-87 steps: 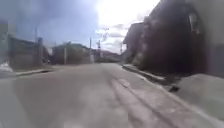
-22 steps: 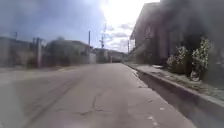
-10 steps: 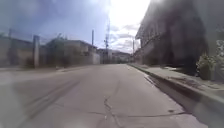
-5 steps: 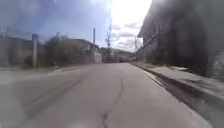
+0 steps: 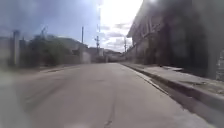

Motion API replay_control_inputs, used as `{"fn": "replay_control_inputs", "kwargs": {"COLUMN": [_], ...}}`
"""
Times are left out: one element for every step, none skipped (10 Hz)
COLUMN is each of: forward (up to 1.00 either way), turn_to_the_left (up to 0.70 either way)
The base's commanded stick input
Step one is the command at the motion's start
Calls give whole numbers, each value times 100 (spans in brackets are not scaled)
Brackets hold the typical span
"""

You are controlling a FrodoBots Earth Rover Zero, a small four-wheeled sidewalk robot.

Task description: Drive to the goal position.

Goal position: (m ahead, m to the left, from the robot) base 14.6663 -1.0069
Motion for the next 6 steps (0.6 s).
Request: {"fn": "replay_control_inputs", "kwargs": {"forward": [100,100,100,100,100,100], "turn_to_the_left": [0,0,0,0,0,0]}}
